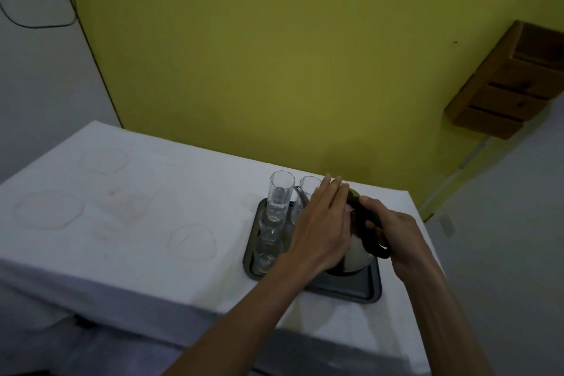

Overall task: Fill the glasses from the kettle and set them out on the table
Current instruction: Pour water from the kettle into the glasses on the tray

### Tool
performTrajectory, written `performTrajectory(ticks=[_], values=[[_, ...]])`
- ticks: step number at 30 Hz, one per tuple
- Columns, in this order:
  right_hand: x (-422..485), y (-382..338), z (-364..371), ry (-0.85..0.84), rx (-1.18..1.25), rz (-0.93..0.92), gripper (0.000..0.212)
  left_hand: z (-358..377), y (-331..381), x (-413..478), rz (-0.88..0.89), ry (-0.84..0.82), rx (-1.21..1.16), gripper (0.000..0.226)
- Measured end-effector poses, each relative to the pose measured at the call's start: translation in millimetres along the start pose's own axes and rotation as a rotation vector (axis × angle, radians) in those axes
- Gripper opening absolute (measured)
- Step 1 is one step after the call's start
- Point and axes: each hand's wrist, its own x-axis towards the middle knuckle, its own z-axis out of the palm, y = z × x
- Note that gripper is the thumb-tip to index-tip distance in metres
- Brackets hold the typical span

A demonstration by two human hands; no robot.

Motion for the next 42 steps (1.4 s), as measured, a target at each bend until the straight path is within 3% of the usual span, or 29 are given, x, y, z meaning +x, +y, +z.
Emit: performTrajectory(ticks=[6, 11, 14, 21, 27, 42], values=[[2, 2, -1, -0.04, -0.045, 0.025, 0.033, 7, -1, -7, -0.029, -0.006, 0.01, 0.081], [5, 2, -1, -0.065, -0.093, 0.037, 0.04, 12, -6, -10, -0.071, -0.001, 0.005, 0.063], [7, 3, -3, -0.078, -0.111, 0.039, 0.032, 14, -6, -10, -0.081, -0.008, 0.007, 0.052], [7, 3, -6, -0.078, -0.134, 0.033, 0.035, 22, -7, -11, -0.068, 0.018, -0.004, 0.062], [7, 4, -9, -0.074, -0.152, 0.025, 0.036, 24, -7, -11, -0.061, 0.03, 0.003, 0.049], [7, 2, -7, -0.081, -0.188, 0.019, 0.039, 22, -12, -12, -0.058, 0.018, -0.005, 0.049]])
